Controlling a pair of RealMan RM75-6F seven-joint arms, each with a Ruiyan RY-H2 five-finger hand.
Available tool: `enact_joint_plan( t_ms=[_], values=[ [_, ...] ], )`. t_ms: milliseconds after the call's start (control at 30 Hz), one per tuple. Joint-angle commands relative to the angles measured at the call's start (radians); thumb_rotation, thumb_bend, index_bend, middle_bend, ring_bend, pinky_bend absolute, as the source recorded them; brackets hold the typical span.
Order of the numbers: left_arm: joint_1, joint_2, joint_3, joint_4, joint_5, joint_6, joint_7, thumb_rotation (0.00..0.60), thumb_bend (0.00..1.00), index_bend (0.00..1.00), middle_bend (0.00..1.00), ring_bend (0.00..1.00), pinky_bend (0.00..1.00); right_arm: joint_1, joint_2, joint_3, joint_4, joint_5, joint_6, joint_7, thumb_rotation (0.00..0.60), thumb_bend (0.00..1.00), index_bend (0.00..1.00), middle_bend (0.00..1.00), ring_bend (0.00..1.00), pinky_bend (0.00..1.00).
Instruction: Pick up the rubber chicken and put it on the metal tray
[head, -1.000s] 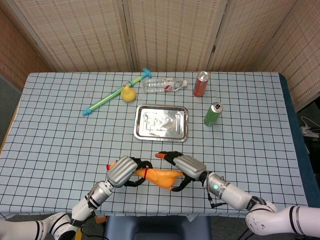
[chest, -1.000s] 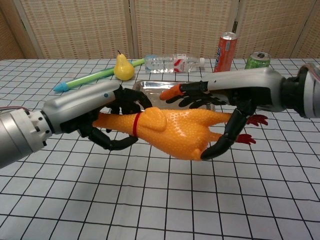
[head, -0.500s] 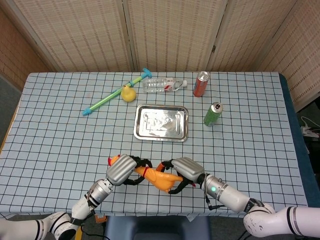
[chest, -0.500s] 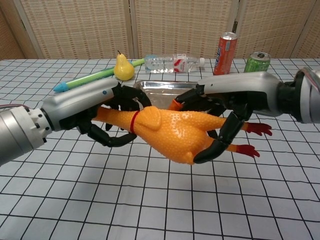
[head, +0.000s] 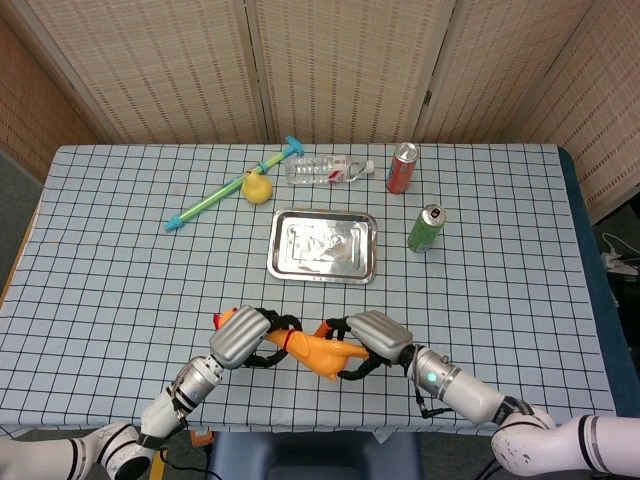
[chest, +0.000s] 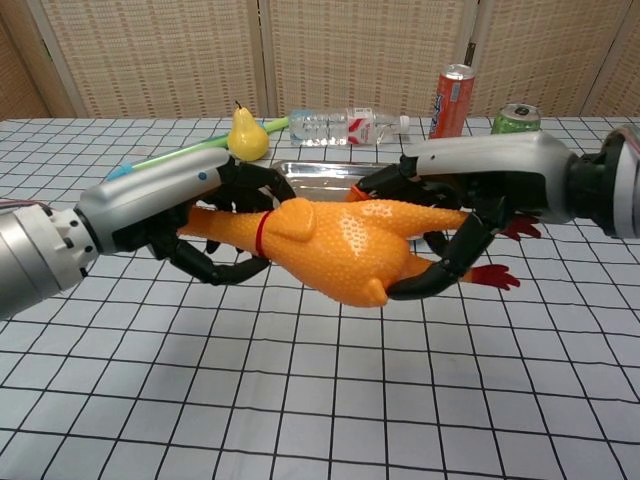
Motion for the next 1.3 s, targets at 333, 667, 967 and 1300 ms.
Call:
enact_joint_plan(
  t_ms=[333,667,967,1300],
  values=[
    [0.000,0.010,-0.001,-0.002,-0.011,-0.001,-0.009,0.600,0.73,0.85,0.70,0.53,0.63,-0.029,0.052,-0.010,-0.005,-0.097,0.010,0.115,0.600,0.20,0.00,0.00,0.00,0.19],
    [-0.006,0.006,-0.008,0.009,-0.034,-0.016,-0.005,0.600,0.73,0.85,0.70,0.53,0.63,-0.029,0.079,-0.021,0.011,-0.185,-0.001,0.222,0.600,0.12,0.00,0.00,0.00,0.00],
    [-0.021,-0.014,-0.014,-0.017,-0.024,-0.020,0.013,0.600,0.73,0.85,0.70,0.53,0.64,0.000,0.013,-0.018,0.052,-0.142,-0.023,0.207,0.600,0.12,0.00,0.00,0.00,0.00],
    [-0.025,-0.024,-0.016,-0.032,-0.029,-0.019,0.022,0.600,0.73,0.85,0.70,0.53,0.64,-0.017,-0.071,-0.015,0.046,-0.039,0.043,0.137,0.600,0.12,0.41,0.35,0.42,0.67]
  ],
)
